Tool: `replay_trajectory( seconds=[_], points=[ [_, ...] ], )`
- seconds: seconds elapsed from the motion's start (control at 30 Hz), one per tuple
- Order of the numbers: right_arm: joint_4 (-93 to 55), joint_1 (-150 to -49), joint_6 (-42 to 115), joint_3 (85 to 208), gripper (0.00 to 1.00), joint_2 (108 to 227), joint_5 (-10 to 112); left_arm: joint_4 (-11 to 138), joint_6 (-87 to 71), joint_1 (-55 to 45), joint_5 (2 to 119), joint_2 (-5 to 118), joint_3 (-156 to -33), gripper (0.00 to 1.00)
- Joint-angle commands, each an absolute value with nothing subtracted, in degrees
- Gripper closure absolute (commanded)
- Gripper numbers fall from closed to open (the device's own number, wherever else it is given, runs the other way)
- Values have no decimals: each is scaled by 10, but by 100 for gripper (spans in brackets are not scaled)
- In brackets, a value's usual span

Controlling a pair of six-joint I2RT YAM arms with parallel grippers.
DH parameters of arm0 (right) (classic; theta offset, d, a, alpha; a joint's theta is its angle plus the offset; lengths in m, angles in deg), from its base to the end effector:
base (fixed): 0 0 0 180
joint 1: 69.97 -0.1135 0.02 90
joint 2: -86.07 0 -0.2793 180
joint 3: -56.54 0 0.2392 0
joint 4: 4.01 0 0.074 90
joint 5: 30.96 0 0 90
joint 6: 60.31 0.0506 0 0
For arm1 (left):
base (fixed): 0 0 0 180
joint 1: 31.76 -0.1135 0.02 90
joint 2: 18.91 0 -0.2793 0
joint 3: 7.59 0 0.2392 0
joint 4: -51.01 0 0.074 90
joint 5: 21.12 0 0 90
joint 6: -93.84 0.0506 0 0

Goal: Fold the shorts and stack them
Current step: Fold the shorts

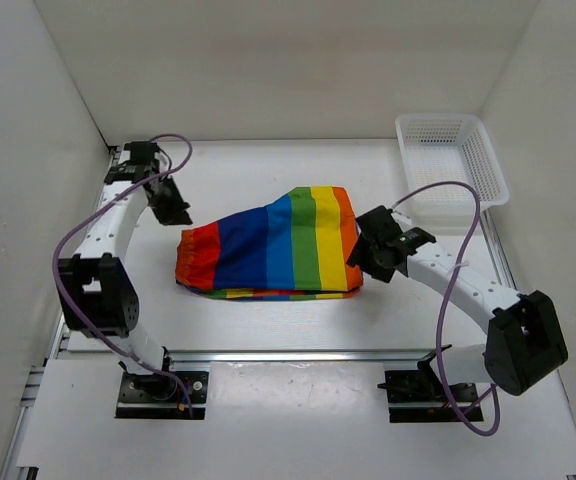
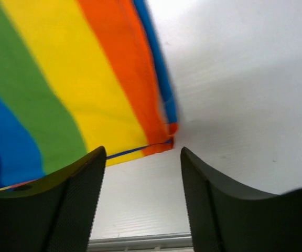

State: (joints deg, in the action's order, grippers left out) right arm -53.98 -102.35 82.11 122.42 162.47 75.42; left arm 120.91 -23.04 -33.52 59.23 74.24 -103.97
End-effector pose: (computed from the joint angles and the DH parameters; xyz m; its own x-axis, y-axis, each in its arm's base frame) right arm 0.2187 0.1218 0.2346 -0.7624 0.4168 -0.4949 0.3407 0.9089 0.2407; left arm 0.3233 0.0014 0.2921 -0.8350 -0.4716 -0.2836 -0.3828 0.8680 -0.3163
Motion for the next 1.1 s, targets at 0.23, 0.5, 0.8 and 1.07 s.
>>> replay_trajectory(
  seconds=[0.23, 0.5, 0.8, 1.07],
  points=[
    [-595, -1049, 774, 1349, 54, 1639, 807, 1215, -237, -295, 636, 983, -1157, 90],
    [-606, -1054, 774, 1332, 61, 1620, 813, 1234, -243, -274, 688, 1008, -1214, 90],
    [-624, -1054, 768, 1355, 54, 1610, 831, 1285, -227, -274, 699, 837, -1242, 17],
    [-629, -1054, 763, 1360, 50, 1604, 836, 1192, -260, -393, 578, 698, -948, 18]
  ],
)
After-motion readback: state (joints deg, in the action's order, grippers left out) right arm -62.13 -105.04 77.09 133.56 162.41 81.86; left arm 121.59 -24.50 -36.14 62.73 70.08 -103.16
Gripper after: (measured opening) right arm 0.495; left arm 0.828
